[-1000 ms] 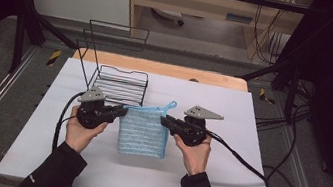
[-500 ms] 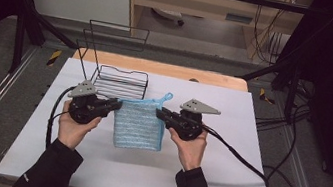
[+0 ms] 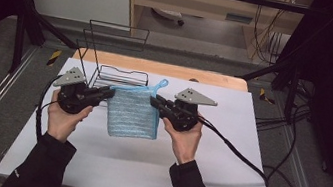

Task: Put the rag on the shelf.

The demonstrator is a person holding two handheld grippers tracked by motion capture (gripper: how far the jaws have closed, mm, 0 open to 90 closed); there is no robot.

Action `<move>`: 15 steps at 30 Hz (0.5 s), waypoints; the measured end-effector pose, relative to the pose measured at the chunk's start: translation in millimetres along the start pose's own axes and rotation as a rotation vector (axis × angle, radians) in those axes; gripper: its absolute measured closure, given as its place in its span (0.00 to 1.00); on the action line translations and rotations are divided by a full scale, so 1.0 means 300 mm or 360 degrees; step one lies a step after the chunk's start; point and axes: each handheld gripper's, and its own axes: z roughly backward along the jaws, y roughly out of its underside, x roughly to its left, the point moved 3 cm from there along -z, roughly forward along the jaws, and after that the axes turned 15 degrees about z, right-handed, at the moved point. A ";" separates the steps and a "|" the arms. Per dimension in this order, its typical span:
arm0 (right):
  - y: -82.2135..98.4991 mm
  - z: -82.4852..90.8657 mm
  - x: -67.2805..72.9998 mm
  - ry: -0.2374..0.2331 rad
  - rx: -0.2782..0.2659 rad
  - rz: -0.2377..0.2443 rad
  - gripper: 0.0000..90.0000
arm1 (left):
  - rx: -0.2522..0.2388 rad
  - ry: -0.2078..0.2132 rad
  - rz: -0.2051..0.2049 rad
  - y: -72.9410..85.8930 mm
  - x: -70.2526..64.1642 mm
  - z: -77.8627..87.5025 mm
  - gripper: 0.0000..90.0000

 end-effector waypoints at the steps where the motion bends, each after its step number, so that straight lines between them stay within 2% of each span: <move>1: 0.000 0.000 0.000 0.0000 0.0000 0.0000 0.90 | -0.0006 -0.0005 -0.0006 -0.009 0.001 0.006 0.91; 6: -0.044 -0.015 0.007 0.0009 -0.0046 0.0020 0.90 | -0.0047 -0.0027 -0.0039 -0.055 0.000 0.038 0.91; 15: -0.134 -0.040 0.015 0.0040 -0.0111 0.0073 0.90 | -0.0134 -0.0041 -0.0055 -0.141 0.012 0.089 0.91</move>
